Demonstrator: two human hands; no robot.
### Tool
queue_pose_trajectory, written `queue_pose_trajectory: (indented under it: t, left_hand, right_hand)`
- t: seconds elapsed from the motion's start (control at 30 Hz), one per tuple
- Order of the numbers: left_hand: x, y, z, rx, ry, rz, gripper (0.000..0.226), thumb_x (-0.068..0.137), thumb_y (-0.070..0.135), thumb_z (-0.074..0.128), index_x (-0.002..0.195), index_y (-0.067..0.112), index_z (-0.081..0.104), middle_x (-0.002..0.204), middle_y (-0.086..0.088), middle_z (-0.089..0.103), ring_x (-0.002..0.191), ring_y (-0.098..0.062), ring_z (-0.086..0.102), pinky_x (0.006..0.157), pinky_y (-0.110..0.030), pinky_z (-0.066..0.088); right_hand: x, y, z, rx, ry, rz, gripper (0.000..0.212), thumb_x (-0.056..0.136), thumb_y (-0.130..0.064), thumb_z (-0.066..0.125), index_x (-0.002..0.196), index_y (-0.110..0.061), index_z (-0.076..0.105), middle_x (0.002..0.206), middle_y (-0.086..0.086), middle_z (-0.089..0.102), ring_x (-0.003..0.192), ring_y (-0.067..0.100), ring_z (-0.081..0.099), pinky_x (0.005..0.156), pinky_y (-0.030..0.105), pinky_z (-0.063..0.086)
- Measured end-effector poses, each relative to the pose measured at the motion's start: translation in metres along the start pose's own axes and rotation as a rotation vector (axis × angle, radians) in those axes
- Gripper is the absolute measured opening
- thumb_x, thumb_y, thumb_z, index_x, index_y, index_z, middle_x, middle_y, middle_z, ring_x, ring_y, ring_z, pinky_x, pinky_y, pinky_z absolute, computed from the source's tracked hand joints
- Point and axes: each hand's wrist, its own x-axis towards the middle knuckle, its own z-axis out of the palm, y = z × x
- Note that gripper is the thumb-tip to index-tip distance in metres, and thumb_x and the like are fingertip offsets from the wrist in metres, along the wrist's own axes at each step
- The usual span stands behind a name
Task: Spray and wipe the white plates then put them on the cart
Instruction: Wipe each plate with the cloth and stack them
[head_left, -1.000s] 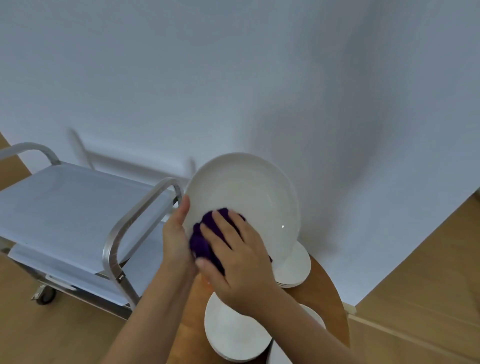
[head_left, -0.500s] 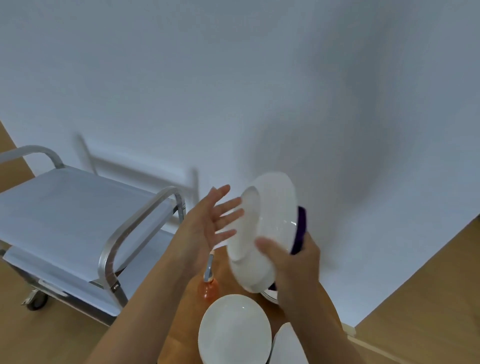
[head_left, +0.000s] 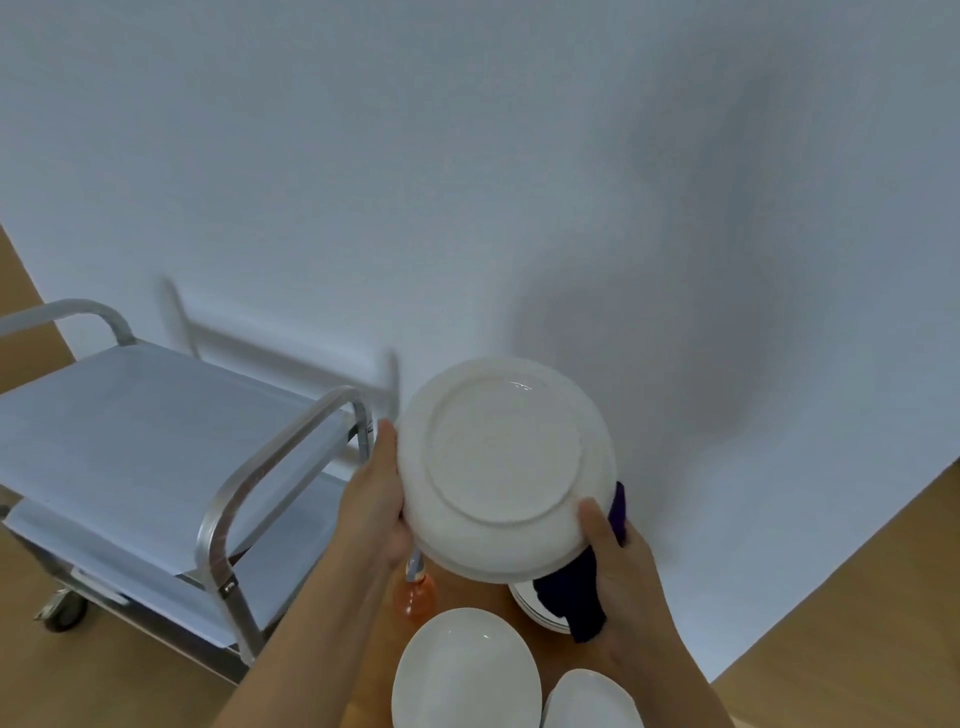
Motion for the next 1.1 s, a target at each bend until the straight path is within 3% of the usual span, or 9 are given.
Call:
queue_pose_trajectory:
  t: [0.07,0.13,0.23,0.33,0.5,0.67,0.8,1.0,1.1]
  left_hand:
    - [-0.007,0.010,-0.002,0.169,0.040,0.166,0.044,0.091,0.059,0.046,0.088,0.021,0.067,0.069,0.001,0.072,0.062,-0.013,0.069,0.054,-0.029,0.055]
    - [-0.014,0.018,-0.004,0.334,0.021,0.318,0.051,0.091,0.062,0.044,0.075,0.019,0.067,0.066,-0.004,0.065,0.059,-0.016,0.063,0.059,-0.034,0.050]
    - [-0.026,0.018,0.003,0.546,-0.051,0.529,0.068,0.084,0.064,0.036,0.069,0.001,0.054,0.055,-0.003,0.051,0.051,-0.011,0.050,0.055,-0.027,0.042]
    - [-0.037,0.006,0.020,0.636,-0.104,0.640,0.052,0.082,0.059,0.032,0.059,0.016,0.050,0.046,0.007,0.051,0.042,0.000,0.047,0.045,-0.012,0.036]
    - [-0.035,-0.005,0.018,0.634,-0.147,0.689,0.032,0.099,0.017,0.044,0.071,0.010,0.060,0.062,-0.003,0.063,0.060,-0.017,0.058,0.055,-0.025,0.049]
    - [-0.044,-0.006,0.012,0.729,-0.147,0.786,0.042,0.094,0.040,0.032,0.065,0.022,0.055,0.051,0.011,0.053,0.049,0.000,0.054,0.047,-0.007,0.038]
    - [-0.054,-0.003,0.011,0.716,-0.149,0.787,0.045,0.083,0.051,0.029,0.067,0.020,0.057,0.057,0.005,0.057,0.052,-0.006,0.057,0.049,-0.012,0.041]
    - [-0.066,0.011,0.010,0.595,-0.201,0.778,0.035,0.083,0.046,0.035,0.070,0.023,0.058,0.055,0.007,0.060,0.053,-0.001,0.059,0.046,-0.009,0.043]
    - [-0.065,0.020,0.012,0.489,-0.192,0.743,0.041,0.087,0.047,0.038,0.065,0.019,0.057,0.054,0.001,0.059,0.048,-0.007,0.055,0.047,-0.018,0.045]
  right_hand:
    - [0.010,0.009,-0.009,-0.010,0.277,0.039,0.038,0.088,-0.050,0.057,0.105,-0.017,0.054,0.100,0.010,0.062,0.085,0.030,0.059,0.068,0.038,0.053]
    - [0.013,0.004,-0.009,0.011,0.448,-0.116,0.028,0.096,-0.044,0.045,0.115,-0.024,0.050,0.101,0.003,0.058,0.090,0.026,0.056,0.071,0.036,0.051]
    - [0.004,-0.019,0.016,-0.093,0.271,-0.540,0.026,0.094,-0.040,0.051,0.119,-0.034,0.054,0.108,-0.008,0.062,0.106,0.021,0.060,0.083,0.039,0.053]
    - [-0.007,-0.031,0.055,-0.450,0.087,-0.894,0.041,0.090,-0.034,0.053,0.130,-0.031,0.046,0.130,-0.001,0.055,0.121,0.019,0.052,0.095,0.038,0.048]
    - [-0.023,-0.005,0.089,-1.054,0.128,-1.155,0.051,0.097,-0.042,0.034,0.143,-0.020,0.032,0.147,0.000,0.039,0.139,0.022,0.028,0.112,0.042,0.026]
    - [-0.013,-0.023,0.083,-1.246,0.059,-0.893,0.063,0.089,-0.059,0.010,0.144,-0.037,0.031,0.156,0.000,0.021,0.142,0.032,0.013,0.112,0.054,0.021]
    - [-0.003,-0.045,0.078,-1.142,0.103,-0.861,0.067,0.082,-0.065,0.013,0.140,-0.039,0.034,0.152,0.001,0.027,0.139,0.029,0.019,0.111,0.049,0.024]
    - [0.028,-0.067,0.044,-0.542,-0.033,-0.465,0.028,0.095,-0.050,0.035,0.103,-0.033,0.055,0.111,0.003,0.060,0.099,0.019,0.058,0.089,0.044,0.049]
    - [0.027,-0.048,0.025,-0.247,-0.119,-0.226,0.022,0.091,-0.055,0.042,0.107,-0.043,0.051,0.110,0.000,0.062,0.095,0.017,0.062,0.072,0.032,0.053]
